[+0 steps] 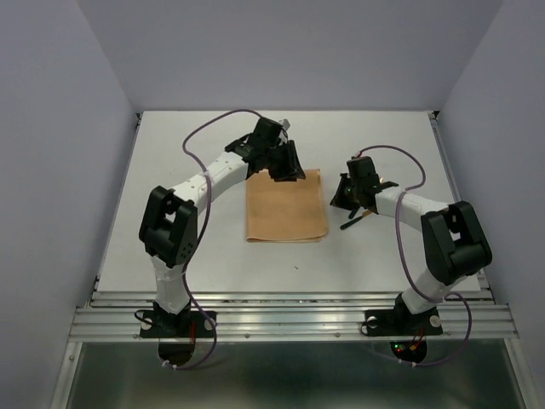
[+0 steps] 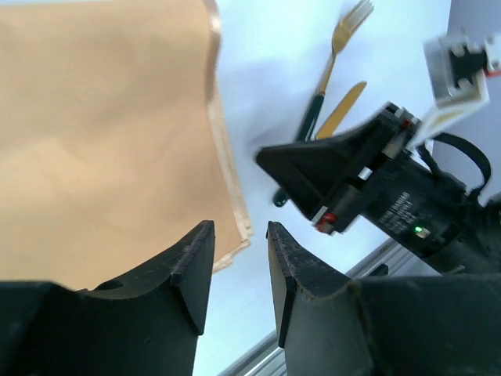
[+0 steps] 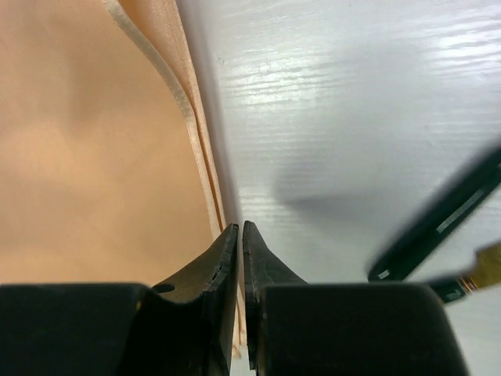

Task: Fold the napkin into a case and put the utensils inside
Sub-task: Fold the rectangle-folded napkin at the center of the board, then smooth out the square-folded napkin at the center of the board.

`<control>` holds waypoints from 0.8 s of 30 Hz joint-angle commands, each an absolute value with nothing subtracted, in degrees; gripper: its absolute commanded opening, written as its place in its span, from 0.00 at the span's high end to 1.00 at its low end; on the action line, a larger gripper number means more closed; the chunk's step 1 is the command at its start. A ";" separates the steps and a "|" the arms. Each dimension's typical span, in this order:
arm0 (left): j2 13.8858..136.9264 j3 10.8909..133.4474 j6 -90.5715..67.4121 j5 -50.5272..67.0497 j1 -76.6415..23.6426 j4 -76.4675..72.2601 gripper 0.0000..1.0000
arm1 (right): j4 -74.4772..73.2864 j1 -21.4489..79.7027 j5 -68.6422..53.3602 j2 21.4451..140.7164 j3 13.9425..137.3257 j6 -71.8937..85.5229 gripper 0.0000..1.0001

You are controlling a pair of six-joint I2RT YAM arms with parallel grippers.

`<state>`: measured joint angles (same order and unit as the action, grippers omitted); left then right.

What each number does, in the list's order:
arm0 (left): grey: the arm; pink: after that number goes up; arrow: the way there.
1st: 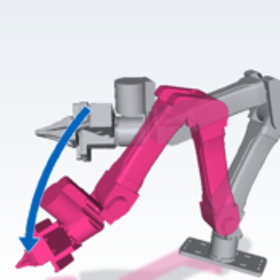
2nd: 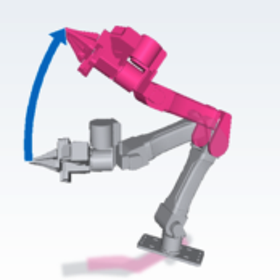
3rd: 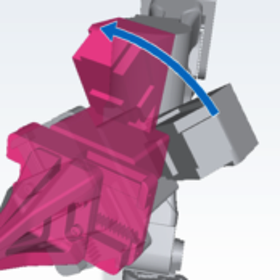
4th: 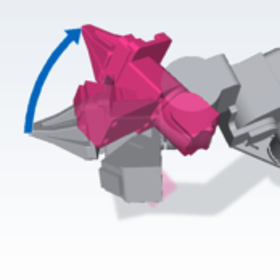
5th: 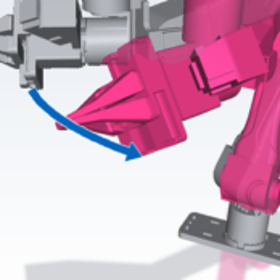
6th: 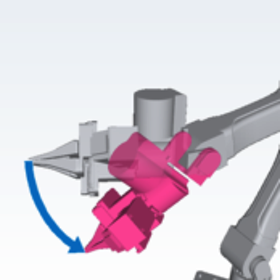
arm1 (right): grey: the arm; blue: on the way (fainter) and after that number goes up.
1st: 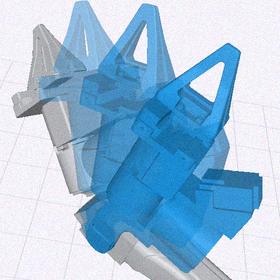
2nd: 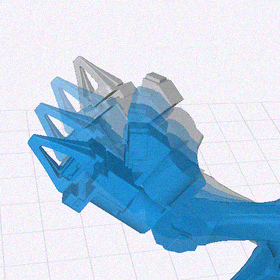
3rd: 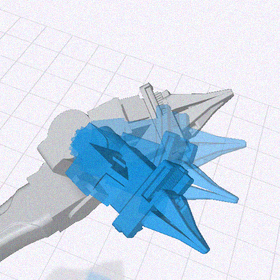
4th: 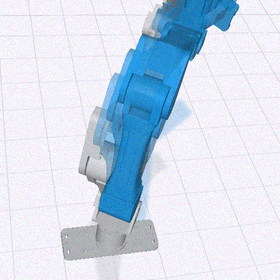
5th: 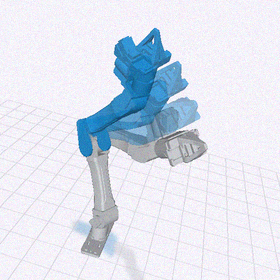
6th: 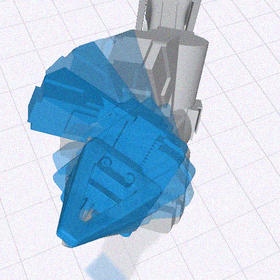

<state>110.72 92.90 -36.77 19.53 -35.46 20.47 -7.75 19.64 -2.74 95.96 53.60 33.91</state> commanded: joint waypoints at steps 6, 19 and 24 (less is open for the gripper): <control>99.85 77.01 -33.49 19.78 -27.43 17.49 0.58 | -12.65 20.48 -5.00 87.27 52.91 30.85 0.79; 89.56 59.68 -31.03 14.15 -22.42 17.23 0.53 | -8.96 21.01 -18.37 91.49 48.08 29.44 0.48; 87.98 54.86 -30.41 14.15 -21.10 16.61 0.41 | -8.70 21.01 -19.24 93.07 47.29 29.09 0.51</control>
<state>90.78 58.19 -31.99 14.92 -21.67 17.47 -10.98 20.62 -16.60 92.47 47.55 30.30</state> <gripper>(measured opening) 0.557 0.504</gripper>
